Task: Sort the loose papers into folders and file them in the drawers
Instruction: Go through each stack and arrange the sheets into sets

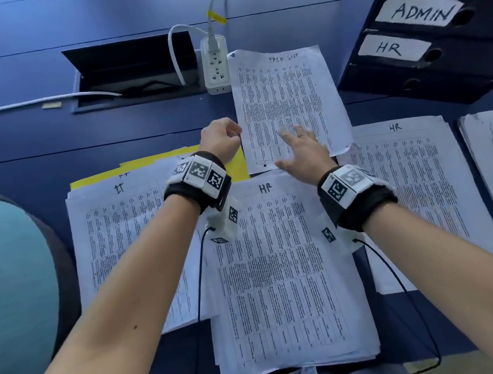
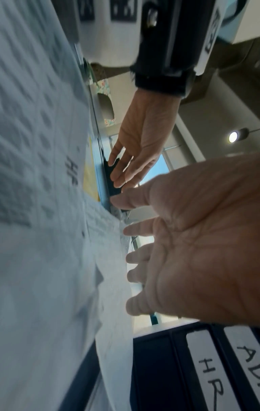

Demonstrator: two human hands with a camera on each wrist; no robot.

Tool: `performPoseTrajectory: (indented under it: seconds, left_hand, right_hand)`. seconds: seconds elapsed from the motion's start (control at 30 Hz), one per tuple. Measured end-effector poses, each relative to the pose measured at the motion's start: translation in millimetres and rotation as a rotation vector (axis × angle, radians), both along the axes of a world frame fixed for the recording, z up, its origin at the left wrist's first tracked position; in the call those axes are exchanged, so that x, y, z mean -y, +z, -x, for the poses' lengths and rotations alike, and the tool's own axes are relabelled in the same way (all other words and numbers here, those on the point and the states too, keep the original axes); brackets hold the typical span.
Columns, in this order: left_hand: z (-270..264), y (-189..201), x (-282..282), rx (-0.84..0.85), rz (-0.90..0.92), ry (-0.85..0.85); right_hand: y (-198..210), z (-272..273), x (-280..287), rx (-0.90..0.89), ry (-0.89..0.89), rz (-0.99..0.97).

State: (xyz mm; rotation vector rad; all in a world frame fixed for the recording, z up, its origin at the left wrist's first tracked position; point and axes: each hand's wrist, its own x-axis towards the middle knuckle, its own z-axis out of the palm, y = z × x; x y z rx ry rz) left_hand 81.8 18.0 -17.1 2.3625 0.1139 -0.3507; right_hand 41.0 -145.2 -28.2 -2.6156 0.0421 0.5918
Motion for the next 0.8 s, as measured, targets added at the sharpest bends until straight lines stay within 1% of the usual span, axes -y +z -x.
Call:
performPoseTrajectory:
  seconds: [0.1, 0.23, 0.33, 0.4, 0.43, 0.6, 0.7, 0.8]
  left_hand:
    - [20, 6, -14, -0.021, -0.053, -0.088]
    - [49, -4, -29, -0.074, -0.117, -0.176]
    - [67, -15, -35, -0.099, -0.266, -0.264]
    - [75, -17, -38, -0.078, -0.393, -0.342]
    - [79, -17, -39, -0.057, -0.425, -0.367]
    - [96, -13, -38, 0.080, -0.410, -0.393]
    - [103, -10, -39, 0.169, -0.381, -0.343]
    - [109, -10, -42, 0.207, -0.359, -0.353]
  right_hand:
    - [4, 26, -16, 0.058, 0.034, -0.025]
    - [4, 59, -32, 0.051, 0.053, -0.021]
    - [-1, 78, -40, 0.061, 0.052, 0.003]
    - [-3, 88, -44, 0.054, 0.068, 0.041]
    - [-4, 93, -46, 0.053, 0.080, 0.061]
    - [-15, 108, -47, 0.135, 0.126, 0.118]
    - [-21, 111, -47, 0.175, 0.157, 0.140]
    - [-25, 112, -49, 0.218, 0.153, 0.144]
